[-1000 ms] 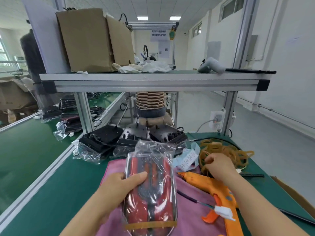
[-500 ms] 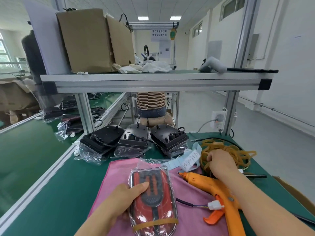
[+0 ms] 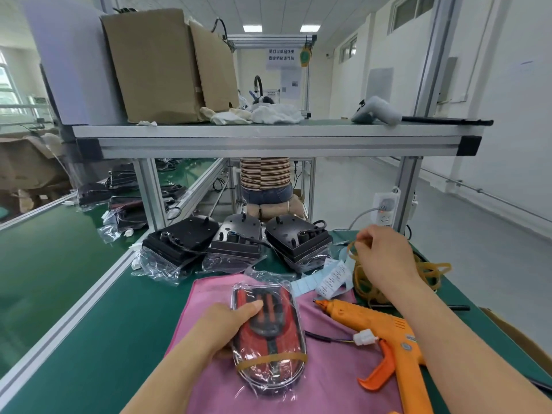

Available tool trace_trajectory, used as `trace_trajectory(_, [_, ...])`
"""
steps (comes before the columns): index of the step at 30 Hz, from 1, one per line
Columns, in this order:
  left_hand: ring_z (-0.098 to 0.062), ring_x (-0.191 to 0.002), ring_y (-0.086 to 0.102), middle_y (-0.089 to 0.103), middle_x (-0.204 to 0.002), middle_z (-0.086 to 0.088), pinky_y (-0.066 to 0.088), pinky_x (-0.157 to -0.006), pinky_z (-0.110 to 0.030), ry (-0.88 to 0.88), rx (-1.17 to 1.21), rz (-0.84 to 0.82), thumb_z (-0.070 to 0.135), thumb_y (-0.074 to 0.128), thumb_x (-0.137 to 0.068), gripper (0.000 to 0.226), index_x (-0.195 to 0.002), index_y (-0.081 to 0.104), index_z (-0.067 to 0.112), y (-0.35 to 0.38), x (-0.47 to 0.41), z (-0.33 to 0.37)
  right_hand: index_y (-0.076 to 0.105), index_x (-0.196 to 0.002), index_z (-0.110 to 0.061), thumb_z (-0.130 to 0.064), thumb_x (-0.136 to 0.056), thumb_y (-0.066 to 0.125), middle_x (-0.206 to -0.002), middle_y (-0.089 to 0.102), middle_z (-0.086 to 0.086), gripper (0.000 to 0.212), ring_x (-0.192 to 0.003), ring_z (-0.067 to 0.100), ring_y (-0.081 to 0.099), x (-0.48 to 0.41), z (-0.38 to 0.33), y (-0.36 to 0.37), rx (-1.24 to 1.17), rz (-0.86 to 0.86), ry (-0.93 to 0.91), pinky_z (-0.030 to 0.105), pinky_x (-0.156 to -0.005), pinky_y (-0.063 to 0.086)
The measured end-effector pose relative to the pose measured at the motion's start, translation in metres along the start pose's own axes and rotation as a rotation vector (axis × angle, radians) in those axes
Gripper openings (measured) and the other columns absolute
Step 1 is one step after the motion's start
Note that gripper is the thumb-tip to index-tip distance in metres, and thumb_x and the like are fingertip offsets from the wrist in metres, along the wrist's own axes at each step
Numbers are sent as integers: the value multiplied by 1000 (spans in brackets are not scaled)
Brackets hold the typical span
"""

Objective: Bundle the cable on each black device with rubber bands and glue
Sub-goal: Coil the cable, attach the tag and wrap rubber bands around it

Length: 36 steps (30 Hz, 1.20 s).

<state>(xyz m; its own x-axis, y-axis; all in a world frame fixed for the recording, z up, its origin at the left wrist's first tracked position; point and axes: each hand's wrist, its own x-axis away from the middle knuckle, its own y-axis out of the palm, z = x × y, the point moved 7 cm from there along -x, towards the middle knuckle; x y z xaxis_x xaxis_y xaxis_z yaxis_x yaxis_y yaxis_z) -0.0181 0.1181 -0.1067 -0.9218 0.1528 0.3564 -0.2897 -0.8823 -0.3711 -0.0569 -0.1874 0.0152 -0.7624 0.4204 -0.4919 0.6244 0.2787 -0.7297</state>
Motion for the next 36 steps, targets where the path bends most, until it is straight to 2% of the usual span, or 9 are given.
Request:
trace_trajectory(2, [-11,-62,68,72,-63,6,45,-53,-19,44,-302,68,66,63,-81,53,-74,72,14,-10,-3,4,69,-93,-21,-21,-91,62,-87,65,-7,7,-79,10,57,4,-21,-10,-122,-1,-33,24,-68,42])
trace_trajectory(6, [-15,-71,61,62,-76,5,49,-65,-29,224,-663,360,72,54,-83,54,-77,63,19,-31,8,26,65,-70,-31,-22,-85,67,-66,62,-16,17,-62,-3,54,21,-64,-7,-358,-180,-47,15,-55,38])
trace_trajectory(10, [-3,-94,58,61,-98,16,47,-80,-29,649,-221,562,45,51,-95,14,-99,63,40,-40,48,73,75,-74,-22,-20,-80,71,-63,67,-12,8,-55,-3,55,45,-94,25,-540,-490,-11,13,-54,46])
trace_trajectory(14, [-15,-91,70,75,-93,2,53,-81,-29,499,310,58,28,46,-101,26,-102,72,26,-19,47,83,76,-76,-22,-20,-79,74,-63,68,-12,4,-57,-5,56,56,-114,41,-675,-602,-39,15,-58,45])
trace_trajectory(21, [-15,-60,58,59,-65,-4,51,-68,-30,209,459,-429,43,58,-89,33,-91,66,11,4,50,59,76,-77,-23,-22,-75,79,-70,71,-6,4,-63,1,61,64,-127,54,-771,-668,-57,17,-61,52])
trace_trajectory(26, [-11,-50,53,51,-57,3,50,-65,-32,58,875,-606,37,60,-86,26,-80,66,12,10,48,45,74,-77,-20,-17,-79,80,-67,65,-3,6,-55,4,52,78,-125,70,-961,-799,31,16,-52,44])
trace_trajectory(30, [-16,-55,60,60,-62,-2,49,-68,-36,18,954,-696,51,50,-91,47,-76,68,11,19,44,36,74,-80,-23,-16,-81,77,-76,68,-1,7,-71,11,59,84,-128,76,-1083,-832,12,24,-66,47])
trace_trajectory(33, [-24,-68,68,69,-76,-10,55,-70,-38,77,884,-789,23,67,-82,21,-87,74,4,20,49,36,73,-81,-22,-12,-85,74,-75,69,-4,10,-69,7,60,80,-128,77,-1074,-816,-16,19,-63,48])
trace_trajectory(36, [-24,-78,69,72,-93,-13,58,-65,-37,248,931,-869,1,76,-69,29,-97,74,9,12,54,45,74,-86,-23,-24,-85,74,-81,69,-6,1,-73,5,60,82,-125,82,-1050,-866,27,19,-65,48])
